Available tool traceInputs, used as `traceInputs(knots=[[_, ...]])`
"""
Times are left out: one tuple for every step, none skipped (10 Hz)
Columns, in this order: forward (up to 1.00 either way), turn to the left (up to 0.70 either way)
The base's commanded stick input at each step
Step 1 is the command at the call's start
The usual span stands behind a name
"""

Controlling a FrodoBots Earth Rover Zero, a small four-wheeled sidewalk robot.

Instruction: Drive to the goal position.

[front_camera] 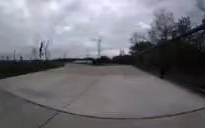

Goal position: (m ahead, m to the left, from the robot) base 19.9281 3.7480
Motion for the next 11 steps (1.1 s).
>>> traceInputs(knots=[[1.0,0.0],[1.0,0.0],[1.0,0.0],[1.0,0.0],[1.0,0.0],[1.0,0.0],[1.0,0.0],[1.0,0.0],[1.0,0.0],[1.0,0.0],[1.0,0.0]])
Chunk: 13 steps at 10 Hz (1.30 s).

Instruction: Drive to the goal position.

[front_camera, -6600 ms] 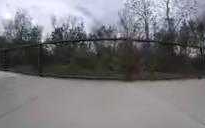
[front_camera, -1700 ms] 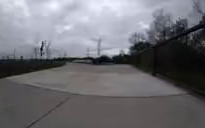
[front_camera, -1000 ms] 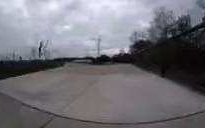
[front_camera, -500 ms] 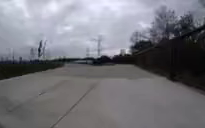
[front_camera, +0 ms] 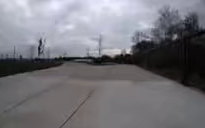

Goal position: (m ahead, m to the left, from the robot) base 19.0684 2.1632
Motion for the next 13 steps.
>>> traceInputs(knots=[[1.0,0.0],[1.0,0.0],[1.0,0.21],[1.0,0.27],[1.0,0.27],[1.0,0.27],[1.0,0.27],[1.0,0.27],[1.0,0.23],[1.0,0.0],[1.0,0.0],[1.0,0.0],[1.0,0.0]])
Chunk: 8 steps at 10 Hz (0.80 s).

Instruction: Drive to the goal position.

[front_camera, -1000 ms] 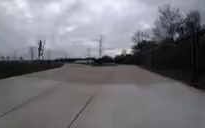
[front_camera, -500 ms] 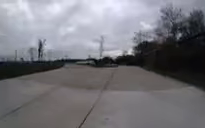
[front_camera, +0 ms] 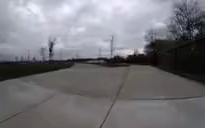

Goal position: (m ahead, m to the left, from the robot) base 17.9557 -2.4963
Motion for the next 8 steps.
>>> traceInputs(knots=[[1.0,0.0],[1.0,-0.21],[1.0,-0.27],[1.0,-0.27],[1.0,-0.27],[1.0,-0.27],[1.0,-0.27],[1.0,-0.27]])
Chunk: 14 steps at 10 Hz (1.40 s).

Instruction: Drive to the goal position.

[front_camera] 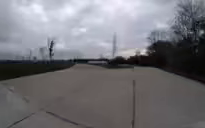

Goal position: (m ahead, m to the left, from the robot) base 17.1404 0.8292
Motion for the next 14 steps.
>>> traceInputs(knots=[[1.0,-0.27],[1.0,-0.27],[1.0,-0.27],[1.0,-0.27],[1.0,-0.27],[1.0,-0.27],[1.0,-0.27],[1.0,-0.27],[1.0,-0.27],[1.0,-0.27],[1.0,-0.27],[1.0,-0.27],[1.0,-0.27],[1.0,-0.27]])
